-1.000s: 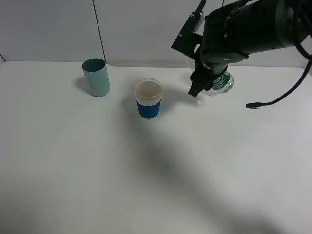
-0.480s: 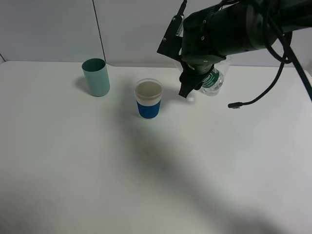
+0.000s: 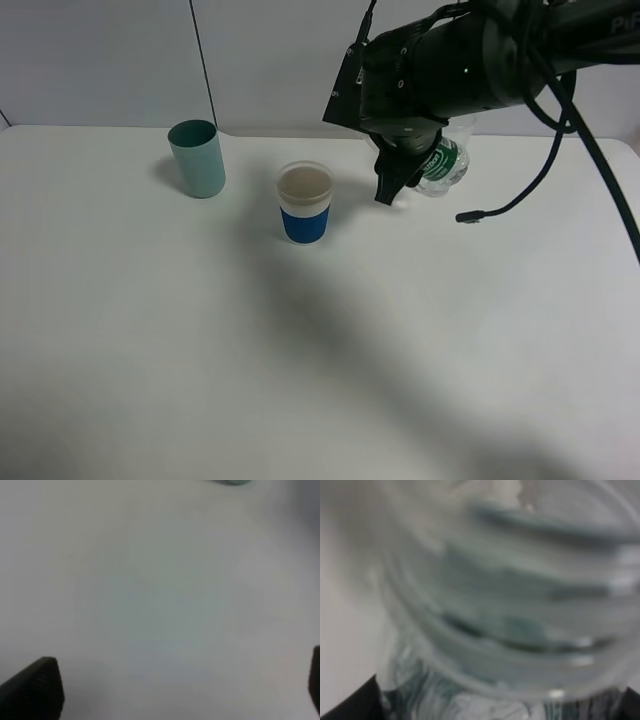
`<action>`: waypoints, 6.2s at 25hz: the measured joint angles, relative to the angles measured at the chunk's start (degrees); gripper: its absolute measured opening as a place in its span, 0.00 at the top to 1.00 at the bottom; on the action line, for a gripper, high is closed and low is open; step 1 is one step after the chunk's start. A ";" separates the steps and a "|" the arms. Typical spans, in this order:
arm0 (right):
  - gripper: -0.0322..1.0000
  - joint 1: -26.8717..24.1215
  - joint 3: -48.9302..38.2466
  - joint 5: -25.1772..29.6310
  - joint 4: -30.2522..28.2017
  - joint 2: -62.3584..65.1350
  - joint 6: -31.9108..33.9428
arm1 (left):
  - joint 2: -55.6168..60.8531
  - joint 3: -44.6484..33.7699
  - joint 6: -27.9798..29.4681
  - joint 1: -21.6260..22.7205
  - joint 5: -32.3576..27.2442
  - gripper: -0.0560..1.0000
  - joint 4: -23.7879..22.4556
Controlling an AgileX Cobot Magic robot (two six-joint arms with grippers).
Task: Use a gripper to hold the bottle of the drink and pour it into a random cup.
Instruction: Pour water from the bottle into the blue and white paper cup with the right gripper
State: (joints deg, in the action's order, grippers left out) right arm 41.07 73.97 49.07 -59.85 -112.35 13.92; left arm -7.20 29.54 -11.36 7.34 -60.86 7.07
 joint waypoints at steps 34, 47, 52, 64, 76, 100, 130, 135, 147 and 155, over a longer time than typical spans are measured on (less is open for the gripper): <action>0.40 5.42 7.42 7.42 -4.92 -5.28 -16.07 | 0.00 0.00 0.00 0.00 0.00 0.01 0.00; 0.40 5.60 7.42 7.42 -5.66 -5.28 -21.31 | 0.00 0.00 0.00 0.00 0.00 0.01 0.00; 0.40 5.60 7.42 7.73 -5.66 -5.28 -24.31 | 0.00 0.00 0.00 0.00 0.00 0.01 0.00; 0.40 5.90 7.42 8.86 -5.74 -5.28 -31.91 | 0.00 0.00 0.00 0.00 0.00 0.01 0.00; 0.40 6.00 7.42 11.00 -6.51 -5.28 -35.81 | 0.00 0.00 0.00 0.00 0.00 0.01 0.00; 0.40 6.00 7.42 12.70 -9.88 -5.28 -36.47 | 0.00 0.00 0.00 0.00 0.00 0.01 0.00; 0.40 6.68 7.46 13.28 -11.89 -5.28 -37.82 | 0.00 0.00 0.00 0.00 0.00 0.01 0.00; 0.40 6.68 7.46 13.28 -12.07 -5.28 -37.84 | 0.00 0.00 0.00 0.00 0.00 0.01 0.00; 0.40 6.68 7.46 13.28 -13.41 -5.28 -38.43 | 0.00 0.00 0.00 0.00 0.00 0.01 0.00; 0.40 6.68 7.89 13.28 -14.90 -5.28 -38.43 | 0.00 0.00 0.00 0.00 0.00 0.01 0.00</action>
State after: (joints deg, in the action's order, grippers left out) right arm 47.74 81.86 62.35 -74.75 -117.64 -24.51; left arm -7.20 29.54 -11.36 7.34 -60.86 7.07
